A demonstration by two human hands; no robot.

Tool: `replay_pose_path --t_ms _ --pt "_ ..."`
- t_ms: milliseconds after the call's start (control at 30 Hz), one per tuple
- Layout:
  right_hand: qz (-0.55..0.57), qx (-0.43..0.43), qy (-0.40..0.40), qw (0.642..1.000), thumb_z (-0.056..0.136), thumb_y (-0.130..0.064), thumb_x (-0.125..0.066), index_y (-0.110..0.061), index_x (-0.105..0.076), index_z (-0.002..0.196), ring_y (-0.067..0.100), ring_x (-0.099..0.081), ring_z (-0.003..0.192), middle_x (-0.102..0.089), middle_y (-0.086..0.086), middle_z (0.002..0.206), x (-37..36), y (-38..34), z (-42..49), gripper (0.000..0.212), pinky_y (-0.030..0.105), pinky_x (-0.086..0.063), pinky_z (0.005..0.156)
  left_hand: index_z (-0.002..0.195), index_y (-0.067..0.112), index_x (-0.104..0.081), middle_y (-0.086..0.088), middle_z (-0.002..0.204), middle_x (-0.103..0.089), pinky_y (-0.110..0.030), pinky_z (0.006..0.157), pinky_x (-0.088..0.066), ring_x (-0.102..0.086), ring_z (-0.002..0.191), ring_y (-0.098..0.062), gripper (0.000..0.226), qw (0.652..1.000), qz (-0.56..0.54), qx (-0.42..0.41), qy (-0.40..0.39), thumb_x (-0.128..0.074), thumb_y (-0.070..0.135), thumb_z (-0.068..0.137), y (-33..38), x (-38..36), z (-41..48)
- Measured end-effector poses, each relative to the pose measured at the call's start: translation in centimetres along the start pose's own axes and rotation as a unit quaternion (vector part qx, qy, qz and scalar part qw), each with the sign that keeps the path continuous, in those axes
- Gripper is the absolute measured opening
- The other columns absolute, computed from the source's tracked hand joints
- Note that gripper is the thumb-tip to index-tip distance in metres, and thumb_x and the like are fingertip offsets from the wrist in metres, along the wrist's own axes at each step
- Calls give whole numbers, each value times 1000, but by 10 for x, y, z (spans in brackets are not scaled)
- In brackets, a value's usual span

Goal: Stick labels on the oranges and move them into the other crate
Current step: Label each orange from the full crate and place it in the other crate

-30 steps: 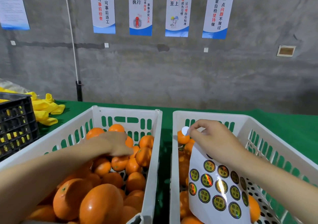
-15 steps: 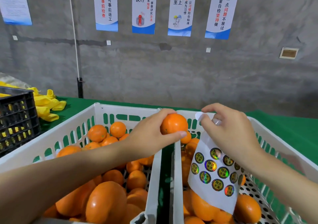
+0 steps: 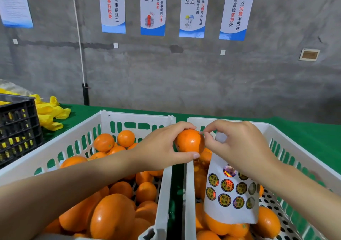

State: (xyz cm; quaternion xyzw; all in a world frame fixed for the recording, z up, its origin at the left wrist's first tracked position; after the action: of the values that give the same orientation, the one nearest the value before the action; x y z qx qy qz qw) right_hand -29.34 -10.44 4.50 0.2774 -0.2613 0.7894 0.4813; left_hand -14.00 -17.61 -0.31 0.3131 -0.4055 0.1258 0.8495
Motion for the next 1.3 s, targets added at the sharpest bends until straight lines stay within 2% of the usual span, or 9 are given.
replay_pose_path --t_ms 267,533,667,833,933,1033,1133,1233,1300 --pt "36 19 -66 997 87 -40 -57 -28 -77 105 10 -60 57 -75 -2 78 -8 -4 -3 29 32 -52 60 132 56 -29 38 117 -44 -10 79 -49 -53 108 7 59 1000 -12 21 8 -67 60 86 -3 0 -1" --pt "85 4 -84 993 92 -44 -48 -41 -63 127 5 -60 61 -69 -3 67 -5 0 -2 38 25 -49 53 131 62 -25 42 121 -42 -5 81 -48 -49 114 11 56 998 -54 27 6 -61 62 88 -2 -1 -2" --pt "86 24 -143 986 89 -47 -42 -38 -76 102 15 -66 71 -75 -3 82 -11 -6 -5 37 38 -53 64 132 61 -21 41 116 -40 -8 75 -49 -54 107 9 60 997 -58 49 3 -50 73 81 -4 -2 -4" --pt "140 -30 -64 988 90 -35 -51 -30 -75 87 15 -68 75 -74 -8 78 1 9 4 25 38 -55 68 131 56 -31 31 121 -48 -20 83 -54 -57 107 0 62 997 -51 51 -4 -68 65 82 1 -2 -4" --pt "234 -62 -3 970 94 -25 -51 -30 -75 88 -2 -65 80 -70 -21 74 9 15 9 26 14 -46 68 126 58 -40 25 120 -57 -29 88 -58 -63 104 -4 64 993 -97 57 -20 -76 64 73 10 -7 -3" --pt "305 -105 17 946 88 -31 -41 -40 -73 88 19 -63 87 -73 11 90 8 17 11 33 25 -49 74 126 56 -44 25 119 -60 -32 91 -58 -64 104 -2 65 990 -102 43 -87 -78 61 71 24 -17 -2" --pt "297 -125 21 946 97 -32 -47 -45 -70 90 2 -63 91 -72 -13 95 4 21 11 28 21 -50 72 128 49 -48 26 117 -59 -30 89 -55 -60 104 -2 59 989 -39 -2 -145 -77 52 77 35 -18 -2" --pt "287 -145 -7 947 99 -32 -54 -46 -68 95 17 -60 59 -70 2 71 -6 27 9 20 32 -49 54 127 44 -54 23 115 -60 -27 87 -54 -59 102 -1 45 989 -26 -22 -144 -72 39 87 40 -15 -4" --pt "291 -157 -12 944 98 -31 -56 -41 -68 95 7 -42 37 -54 -3 45 -11 33 7 15 17 -33 39 123 33 -63 15 113 -66 -29 91 -54 -63 101 -5 29 989 -79 -6 -126 -63 24 95 41 -16 -5"
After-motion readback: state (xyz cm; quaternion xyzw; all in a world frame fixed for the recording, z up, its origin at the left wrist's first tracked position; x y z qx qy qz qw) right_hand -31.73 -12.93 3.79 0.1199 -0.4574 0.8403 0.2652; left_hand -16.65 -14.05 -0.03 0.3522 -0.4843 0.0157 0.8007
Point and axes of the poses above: each hand's wrist, its own z-axis towards the middle knuckle, its own x-axis out of the back of the hand, y = z × x, the point moved 6 cm from there along z, towards the middle knuckle
